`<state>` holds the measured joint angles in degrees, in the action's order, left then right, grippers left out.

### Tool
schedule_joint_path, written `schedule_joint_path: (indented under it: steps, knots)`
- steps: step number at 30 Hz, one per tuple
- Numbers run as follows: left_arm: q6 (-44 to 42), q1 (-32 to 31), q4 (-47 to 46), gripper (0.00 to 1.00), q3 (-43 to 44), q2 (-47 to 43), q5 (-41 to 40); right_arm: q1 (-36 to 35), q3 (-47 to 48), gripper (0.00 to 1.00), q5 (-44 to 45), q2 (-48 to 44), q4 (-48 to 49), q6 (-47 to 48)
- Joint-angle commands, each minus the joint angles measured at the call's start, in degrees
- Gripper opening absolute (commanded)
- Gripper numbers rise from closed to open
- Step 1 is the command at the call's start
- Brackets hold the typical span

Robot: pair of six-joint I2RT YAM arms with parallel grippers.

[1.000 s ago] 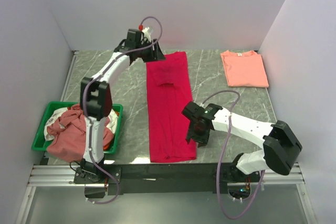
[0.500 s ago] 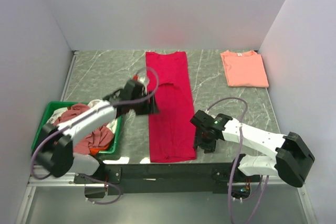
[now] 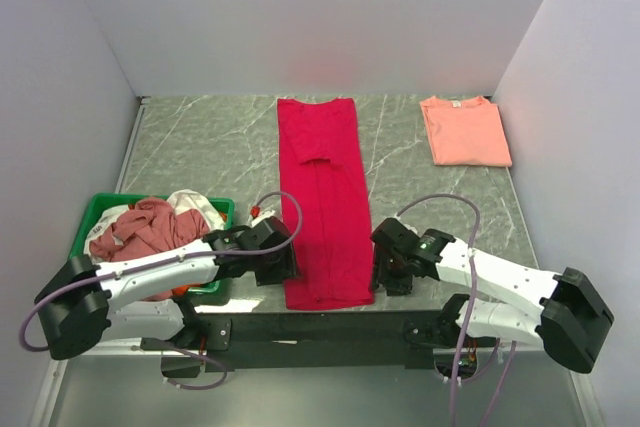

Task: Fold and stack the t-shirts
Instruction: Fold the tshirt

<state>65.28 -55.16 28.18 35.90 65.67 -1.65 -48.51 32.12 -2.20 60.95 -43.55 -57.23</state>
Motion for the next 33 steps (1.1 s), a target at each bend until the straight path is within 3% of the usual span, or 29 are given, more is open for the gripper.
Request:
schedule_joint_path:
  steps: [1, 11, 19, 26, 33]
  knots:
    - [2.9, -1.0, 2.7, 0.59, 2.9, 1.6, -3.4, -0.4, 0.8, 0.55, 0.1, 2.1, 2.8, 0.8]
    - [4.0, -0.9, 3.8, 0.6, 2.0, 1.0, -2.7, -0.4, -0.2, 0.54, -2.0, 4.4, 6.0, 0.3]
    - [5.3, -1.0, 1.5, 0.6, -1.2, 1.0, -0.5, -0.8, -2.4, 0.46, -4.5, 6.1, 7.9, -0.2]
    - [7.0, -1.5, 1.1, 0.59, -3.2, -0.5, 0.2, -1.1, -3.8, 0.37, -4.7, 6.1, 7.4, -0.7]
    - [9.0, -2.6, -2.2, 0.57, -5.5, 0.3, 2.0, -1.1, -4.3, 0.2, -5.1, 5.8, 7.7, -0.5]
